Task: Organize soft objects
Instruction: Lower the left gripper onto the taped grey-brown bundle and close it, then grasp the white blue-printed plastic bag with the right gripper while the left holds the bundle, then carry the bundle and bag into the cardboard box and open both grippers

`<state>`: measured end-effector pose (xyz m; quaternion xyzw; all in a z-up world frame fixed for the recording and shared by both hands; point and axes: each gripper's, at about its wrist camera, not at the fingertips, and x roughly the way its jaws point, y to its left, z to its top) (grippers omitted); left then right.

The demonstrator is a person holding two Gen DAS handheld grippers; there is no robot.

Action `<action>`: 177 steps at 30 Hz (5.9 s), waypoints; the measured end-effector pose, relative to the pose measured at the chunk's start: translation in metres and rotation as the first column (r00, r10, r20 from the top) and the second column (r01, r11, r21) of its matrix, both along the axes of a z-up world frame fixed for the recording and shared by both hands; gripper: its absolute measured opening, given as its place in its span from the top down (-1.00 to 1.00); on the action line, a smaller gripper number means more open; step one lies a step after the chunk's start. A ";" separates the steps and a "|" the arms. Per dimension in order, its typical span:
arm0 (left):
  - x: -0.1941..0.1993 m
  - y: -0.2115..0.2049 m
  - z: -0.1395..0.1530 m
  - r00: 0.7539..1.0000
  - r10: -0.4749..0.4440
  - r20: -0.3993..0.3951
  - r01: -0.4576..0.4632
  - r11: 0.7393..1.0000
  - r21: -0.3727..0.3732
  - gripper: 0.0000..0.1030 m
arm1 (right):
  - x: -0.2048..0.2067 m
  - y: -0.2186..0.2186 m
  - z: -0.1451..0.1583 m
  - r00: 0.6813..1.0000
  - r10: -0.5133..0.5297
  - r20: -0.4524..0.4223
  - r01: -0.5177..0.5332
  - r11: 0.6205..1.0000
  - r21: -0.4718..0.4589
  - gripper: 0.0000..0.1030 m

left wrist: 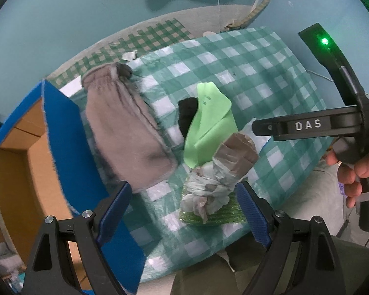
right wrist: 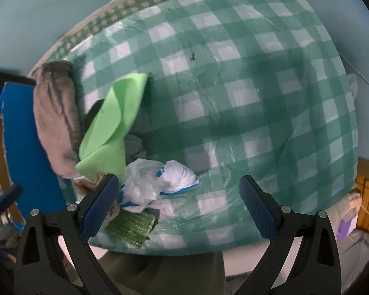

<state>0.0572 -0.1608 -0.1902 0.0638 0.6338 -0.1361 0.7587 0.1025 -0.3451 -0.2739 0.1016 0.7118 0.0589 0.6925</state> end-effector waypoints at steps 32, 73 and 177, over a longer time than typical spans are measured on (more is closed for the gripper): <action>0.014 -0.025 -0.079 0.987 -0.022 -0.158 0.011 0.998 -0.069 -0.06 | -0.003 0.018 -0.026 0.998 -0.010 -0.057 0.012 0.999 0.030 -0.42; 0.009 0.048 -0.008 0.980 0.179 -0.087 -0.192 0.966 -0.175 -0.05 | -0.004 0.003 0.009 0.979 0.181 0.093 -0.173 0.981 -0.084 -0.36; -0.048 0.224 0.053 0.822 0.570 0.005 -0.565 0.816 -0.123 -0.05 | -0.034 0.266 0.133 0.660 0.685 0.310 -0.686 0.717 -0.124 0.40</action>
